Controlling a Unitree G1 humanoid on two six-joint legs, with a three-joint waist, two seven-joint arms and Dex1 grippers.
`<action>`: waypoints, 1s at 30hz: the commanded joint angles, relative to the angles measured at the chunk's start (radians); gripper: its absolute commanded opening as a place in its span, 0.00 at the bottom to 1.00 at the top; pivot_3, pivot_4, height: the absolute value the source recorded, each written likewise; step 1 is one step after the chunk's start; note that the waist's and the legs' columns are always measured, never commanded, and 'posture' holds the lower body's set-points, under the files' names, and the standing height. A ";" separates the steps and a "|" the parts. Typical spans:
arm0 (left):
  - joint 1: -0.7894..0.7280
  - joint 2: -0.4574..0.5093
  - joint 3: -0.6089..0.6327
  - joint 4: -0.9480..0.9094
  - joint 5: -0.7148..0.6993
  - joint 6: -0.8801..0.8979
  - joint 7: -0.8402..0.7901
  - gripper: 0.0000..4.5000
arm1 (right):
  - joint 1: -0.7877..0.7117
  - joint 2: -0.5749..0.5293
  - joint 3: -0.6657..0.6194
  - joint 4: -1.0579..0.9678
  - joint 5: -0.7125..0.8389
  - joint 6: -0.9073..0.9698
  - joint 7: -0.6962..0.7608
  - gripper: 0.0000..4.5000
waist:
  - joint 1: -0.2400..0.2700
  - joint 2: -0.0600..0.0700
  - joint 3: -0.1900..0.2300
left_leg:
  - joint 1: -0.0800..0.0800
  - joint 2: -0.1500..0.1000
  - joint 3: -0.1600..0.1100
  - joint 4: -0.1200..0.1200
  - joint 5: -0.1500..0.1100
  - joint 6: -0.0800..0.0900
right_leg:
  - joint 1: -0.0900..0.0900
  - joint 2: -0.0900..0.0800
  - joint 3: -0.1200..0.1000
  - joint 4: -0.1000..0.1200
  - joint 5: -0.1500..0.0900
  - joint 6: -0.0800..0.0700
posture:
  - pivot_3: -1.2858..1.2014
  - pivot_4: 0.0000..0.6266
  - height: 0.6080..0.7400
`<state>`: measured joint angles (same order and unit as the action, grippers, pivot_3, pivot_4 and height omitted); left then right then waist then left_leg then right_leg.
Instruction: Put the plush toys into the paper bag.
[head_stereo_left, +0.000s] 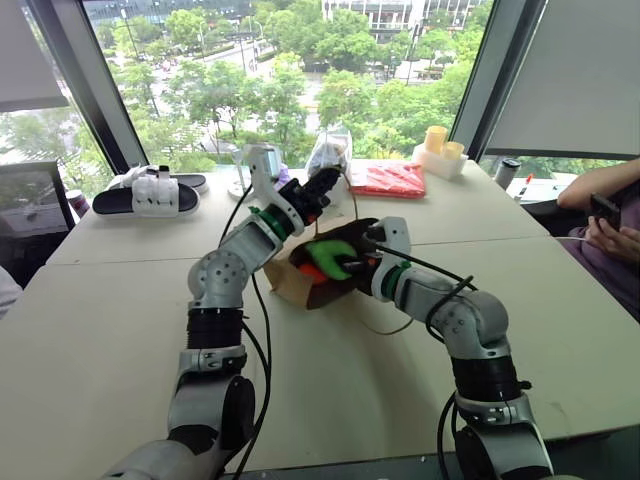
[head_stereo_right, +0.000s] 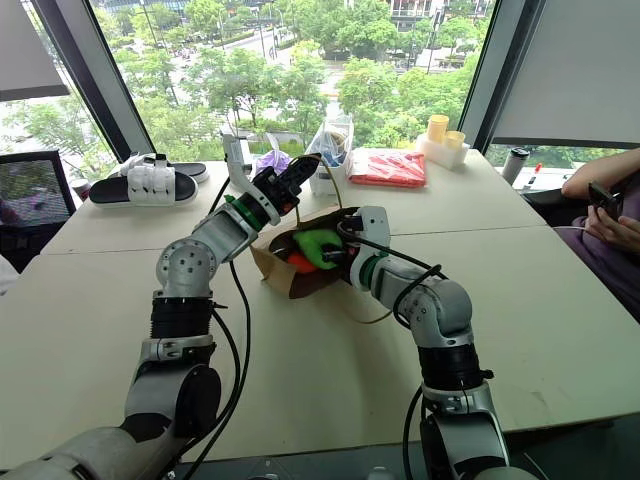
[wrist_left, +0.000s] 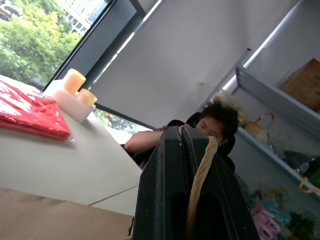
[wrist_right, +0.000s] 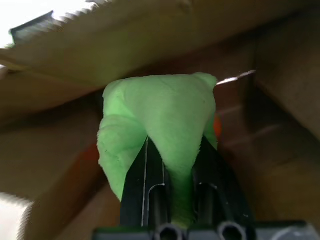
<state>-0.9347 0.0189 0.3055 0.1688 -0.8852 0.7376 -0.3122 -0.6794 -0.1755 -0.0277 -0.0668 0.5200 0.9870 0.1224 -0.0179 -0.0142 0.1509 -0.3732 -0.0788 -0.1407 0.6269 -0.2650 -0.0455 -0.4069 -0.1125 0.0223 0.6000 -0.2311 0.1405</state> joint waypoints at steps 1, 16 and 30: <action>-0.013 0.008 0.009 -0.046 -0.028 -0.002 0.006 0.00 | -0.033 0.009 0.010 0.002 -0.044 -0.070 0.010 0.41 | 0.000 0.000 0.000 | 0.000 0.000 0.000 0.000 0.000 0.000 | 0.000 0.000 0.000 0.000 0.000 0.000 | 0.52 0.24 1.00; -0.044 0.026 0.021 0.056 0.006 -0.056 -0.015 0.00 | 0.160 -0.198 -0.229 -0.480 0.208 0.185 0.154 0.99 | 0.009 0.000 0.000 | -0.001 0.000 -0.001 0.000 0.000 0.001 | 0.002 0.000 0.000 -0.002 0.000 0.000 | 0.52 0.24 1.00; -0.031 0.022 0.013 0.066 0.005 -0.062 -0.034 0.00 | 0.543 -0.122 -0.554 -0.456 0.465 0.261 0.094 0.99 | 0.005 0.000 0.000 | 0.001 0.001 0.001 0.001 -0.004 0.008 | 0.003 0.000 0.000 -0.001 0.000 0.000 | 0.52 0.24 1.00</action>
<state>-0.9484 0.0328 0.3196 0.2550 -0.8752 0.6887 -0.3318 -0.1490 -0.3121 -0.5660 -0.5219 0.9423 1.2661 0.2201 -0.0125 -0.0146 0.1509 -0.3715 -0.0777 -0.1395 0.6280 -0.2694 -0.0378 -0.4034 -0.1120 0.0222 0.5988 -0.2311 0.1406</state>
